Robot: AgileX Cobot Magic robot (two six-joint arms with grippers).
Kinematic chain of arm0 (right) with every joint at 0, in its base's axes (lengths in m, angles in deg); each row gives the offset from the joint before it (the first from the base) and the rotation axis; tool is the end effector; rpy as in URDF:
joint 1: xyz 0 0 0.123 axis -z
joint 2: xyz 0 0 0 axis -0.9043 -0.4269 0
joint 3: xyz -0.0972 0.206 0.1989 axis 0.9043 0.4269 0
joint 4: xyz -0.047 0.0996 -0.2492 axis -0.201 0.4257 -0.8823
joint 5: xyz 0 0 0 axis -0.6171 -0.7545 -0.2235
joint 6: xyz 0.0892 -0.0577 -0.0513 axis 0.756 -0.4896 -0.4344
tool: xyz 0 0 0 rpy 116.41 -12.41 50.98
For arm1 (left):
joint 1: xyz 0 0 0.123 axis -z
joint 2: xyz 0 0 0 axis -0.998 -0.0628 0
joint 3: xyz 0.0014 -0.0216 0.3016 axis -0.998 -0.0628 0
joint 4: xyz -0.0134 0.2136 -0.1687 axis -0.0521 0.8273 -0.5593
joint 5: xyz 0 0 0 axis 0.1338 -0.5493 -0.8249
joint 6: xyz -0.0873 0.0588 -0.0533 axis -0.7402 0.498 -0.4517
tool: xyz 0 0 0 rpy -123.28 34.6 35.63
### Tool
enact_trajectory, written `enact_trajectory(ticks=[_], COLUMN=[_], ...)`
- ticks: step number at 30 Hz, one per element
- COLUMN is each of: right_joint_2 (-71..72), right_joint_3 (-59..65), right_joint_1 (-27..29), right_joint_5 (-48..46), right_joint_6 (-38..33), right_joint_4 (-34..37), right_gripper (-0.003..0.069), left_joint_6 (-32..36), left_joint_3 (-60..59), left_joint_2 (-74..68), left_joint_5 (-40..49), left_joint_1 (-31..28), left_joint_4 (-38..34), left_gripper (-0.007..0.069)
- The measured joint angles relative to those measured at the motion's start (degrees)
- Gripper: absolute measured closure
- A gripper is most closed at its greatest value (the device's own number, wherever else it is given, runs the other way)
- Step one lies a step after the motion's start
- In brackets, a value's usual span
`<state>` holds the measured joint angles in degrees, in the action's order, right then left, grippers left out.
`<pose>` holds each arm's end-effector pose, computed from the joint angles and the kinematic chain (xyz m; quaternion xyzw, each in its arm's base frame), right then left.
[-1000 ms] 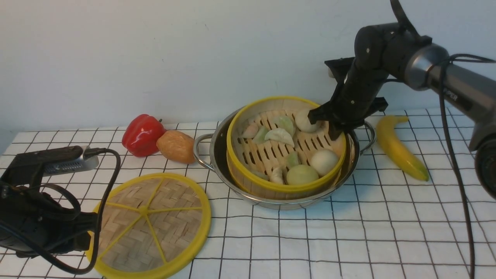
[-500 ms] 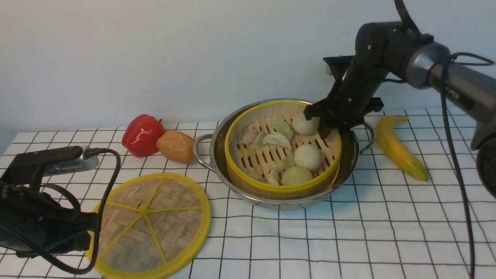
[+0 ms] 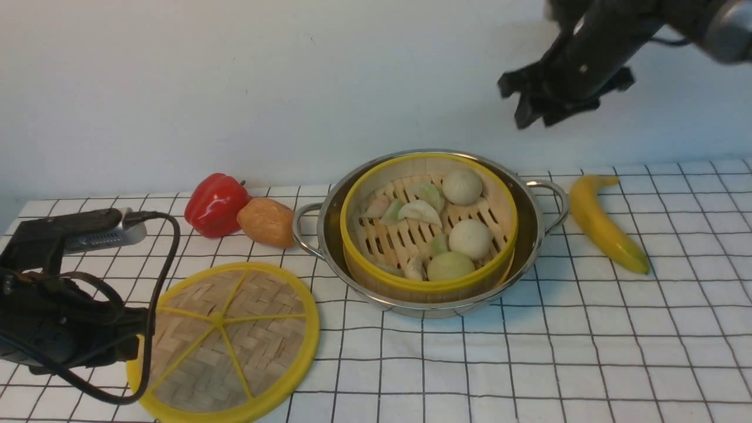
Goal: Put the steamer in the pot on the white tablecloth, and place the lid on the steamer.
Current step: 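Grasp the bamboo steamer lid lying on the table by its centre knob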
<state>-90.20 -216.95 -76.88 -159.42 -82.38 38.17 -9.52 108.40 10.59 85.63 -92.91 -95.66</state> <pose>0.5045 0.1282 0.3083 -0.0351 0.9663 0.1242 0.2229 0.2633 0.0150 0.2105 -0.0520 0.9762 -0.0529 0.2037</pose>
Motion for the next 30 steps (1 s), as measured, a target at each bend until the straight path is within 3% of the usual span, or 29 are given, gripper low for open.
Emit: enact_trajectory(ticks=[4, 6, 9, 12, 16, 21, 30], right_joint_2=[6.86, 11.92, 20.00, 27.71, 39.35, 51.94, 66.02], right_joint_3=[0.00, 0.00, 0.00, 2.04, 10.79, 26.06, 48.95], right_joint_1=[2.44, 3.78, 5.37, 5.66, 5.66, 5.66, 5.66], right_joint_5=[0.06, 0.20, 0.32, 0.56, 0.72, 0.41, -0.18], right_joint_6=[-1.33, -3.09, -5.78, -7.93, -9.94, -12.30, -12.80], right_joint_4=[0.09, 0.09, 0.04, -0.32, 0.32, 0.10, -0.07], right_gripper=[0.0413, 0.0478, 0.0610, 0.0671, 0.0673, 0.0673, 0.0672], left_joint_6=[0.58, 1.94, 7.77, 14.19, 17.09, 14.29, 1.19], left_joint_3=[0.00, 0.00, 0.00, 0.75, 5.12, 11.67, 15.02], left_joint_2=[-0.60, -1.96, -5.22, -8.68, -13.60, -17.95, -20.35], left_joint_5=[-2.47, -3.76, -5.05, -6.05, -6.28, -6.26, -2.84], left_joint_1=[0.00, 0.00, 0.25, 2.56, 6.97, 9.22, 9.30], left_joint_4=[-1.17, -3.61, -9.48, -14.50, -17.05, -15.96, -1.56], left_gripper=[0.0382, 0.0382, 0.0382, 0.0382, 0.0382, 0.0382, 0.0382])
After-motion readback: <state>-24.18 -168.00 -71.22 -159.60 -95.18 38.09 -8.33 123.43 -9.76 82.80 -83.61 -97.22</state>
